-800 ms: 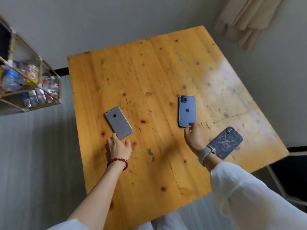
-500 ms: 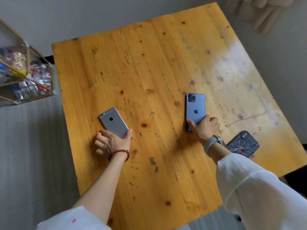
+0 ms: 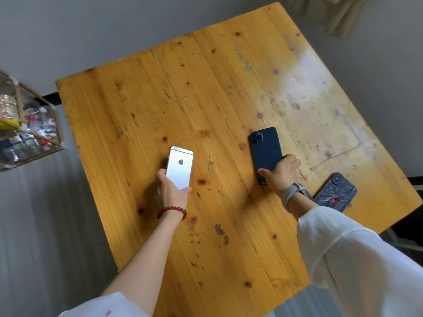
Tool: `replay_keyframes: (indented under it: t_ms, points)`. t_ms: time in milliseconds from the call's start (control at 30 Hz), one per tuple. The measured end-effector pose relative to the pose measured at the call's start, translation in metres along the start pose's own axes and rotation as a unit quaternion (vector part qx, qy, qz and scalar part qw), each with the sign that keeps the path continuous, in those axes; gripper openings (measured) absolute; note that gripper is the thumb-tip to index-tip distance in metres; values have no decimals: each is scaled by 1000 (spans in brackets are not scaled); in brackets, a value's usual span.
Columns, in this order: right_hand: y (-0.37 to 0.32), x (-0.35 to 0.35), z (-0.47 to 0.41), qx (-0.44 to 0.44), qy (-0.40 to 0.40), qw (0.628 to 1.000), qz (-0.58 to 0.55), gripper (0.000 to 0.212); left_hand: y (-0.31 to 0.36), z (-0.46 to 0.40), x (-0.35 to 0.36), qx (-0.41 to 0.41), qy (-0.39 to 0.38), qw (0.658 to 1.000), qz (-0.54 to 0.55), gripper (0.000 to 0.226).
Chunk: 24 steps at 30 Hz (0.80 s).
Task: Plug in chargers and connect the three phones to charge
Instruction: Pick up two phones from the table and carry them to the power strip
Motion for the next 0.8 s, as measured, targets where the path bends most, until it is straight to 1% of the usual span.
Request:
replay_keyframes:
  t_ms: [100,167,267,367,433,500,567,633,700,800]
  points:
    - [-12,-1,16,-20,8,1000,12,41,7,4,4,44,-61,997,27,43]
    - [-18,-3,30,-38,14,999,9,32,12,14,8,79,-93,992,24,32]
    - [-10,-3,61,-40,9,997,-66,28,15,40,8,111,-121,985,49,30]
    - [14,0,104,-25,2,987,-159,22,13,72,6,144,-131,979,61,27]
    - [31,3,128,-12,1,981,-191,13,9,88,10,153,-147,975,62,24]
    - [58,-6,157,12,20,977,-212,7,5,110,23,160,-172,971,37,22]
    - [86,-15,182,32,37,973,-227,9,4,132,38,177,-191,965,5,20]
    - [120,-31,210,68,56,967,-240,17,10,164,57,203,-218,954,-23,16]
    - [154,-47,235,98,73,960,-253,20,19,199,78,239,-237,940,-50,15]
    - [216,-79,283,139,130,941,-279,21,35,273,116,304,-270,909,-94,17]
Point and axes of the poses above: each hand's wrist, its own z-axis away from the middle knuckle, its own x-axis out of the palm, y = z × x, the point moved 10 cm from there along -z, towards the middle knuckle, and after that the axes turned 10 degrees about -x, right-handed, at the moved point
